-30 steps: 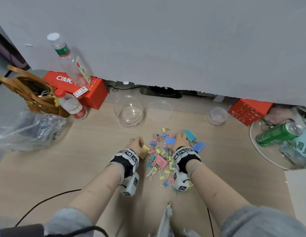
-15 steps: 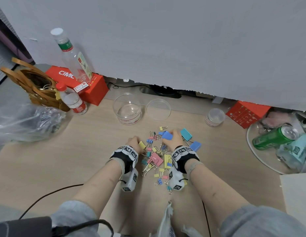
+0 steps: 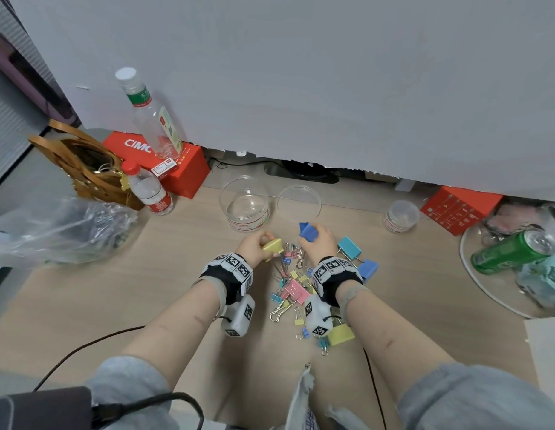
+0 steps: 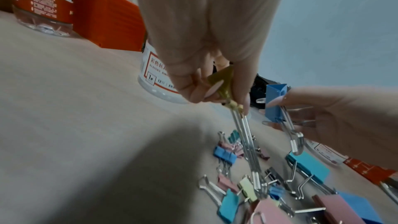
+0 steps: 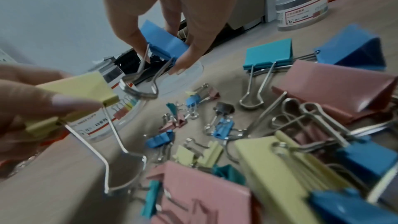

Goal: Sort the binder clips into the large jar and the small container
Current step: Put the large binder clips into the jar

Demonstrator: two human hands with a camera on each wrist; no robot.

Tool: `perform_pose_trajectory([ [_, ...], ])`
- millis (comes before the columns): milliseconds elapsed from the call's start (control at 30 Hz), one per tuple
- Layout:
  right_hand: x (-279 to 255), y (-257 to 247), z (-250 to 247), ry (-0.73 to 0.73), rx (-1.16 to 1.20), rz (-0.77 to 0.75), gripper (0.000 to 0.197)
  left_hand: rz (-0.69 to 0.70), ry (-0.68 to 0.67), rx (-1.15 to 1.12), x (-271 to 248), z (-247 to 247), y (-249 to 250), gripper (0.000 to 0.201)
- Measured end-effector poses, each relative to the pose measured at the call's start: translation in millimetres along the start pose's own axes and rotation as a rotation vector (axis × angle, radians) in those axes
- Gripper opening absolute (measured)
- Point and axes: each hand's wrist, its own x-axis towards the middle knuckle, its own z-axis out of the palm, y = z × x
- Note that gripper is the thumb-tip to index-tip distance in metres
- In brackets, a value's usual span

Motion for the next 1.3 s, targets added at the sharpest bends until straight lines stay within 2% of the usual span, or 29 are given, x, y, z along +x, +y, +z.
perform_pose_trajectory([
  [233,2.0,-35.2,9.7,-0.008,0.162,0.037,0.048,0.111,0.103,-0.067,2.6,-32.5,15.0,0.036],
  [300,6.7,-45.6,12.7,0.006,0.216,0.030,0.040,0.150,0.181,-0.116,7.8,-47.8,18.2,0.032],
  [400,17.0,-61.0,24.2,0.004,0.305,0.020,0.017,0.187,0.352,-0.192,17.5,-73.9,21.1,0.029],
  [533,28.6,-84.7,41.6,0.028,0.422,0.025,0.012,0.187,0.455,-0.185,29.9,-106.7,26.7,0.034],
  [633,36.0,-102.6,55.7,0.034,0.423,0.018,0.018,0.133,0.415,-0.163,42.0,-120.7,27.2,0.036],
  [767,42.6,-121.4,73.4,-0.038,0.305,-0.068,0.023,0.078,0.242,-0.134,54.3,-124.0,23.3,0.034],
  [867,46.2,-126.3,78.9,-0.011,0.291,-0.081,0.026,0.077,0.165,-0.069,63.2,-122.7,17.4,0.033],
  [1033,57.3,-127.3,86.9,0.074,0.304,-0.054,0.035,0.032,0.132,0.025,72.9,-123.8,18.6,0.038],
  [1300,66.5,-133.5,98.5,0.161,0.392,-0.161,0.025,-0.003,0.110,0.170,76.5,-119.9,14.0,0.033],
])
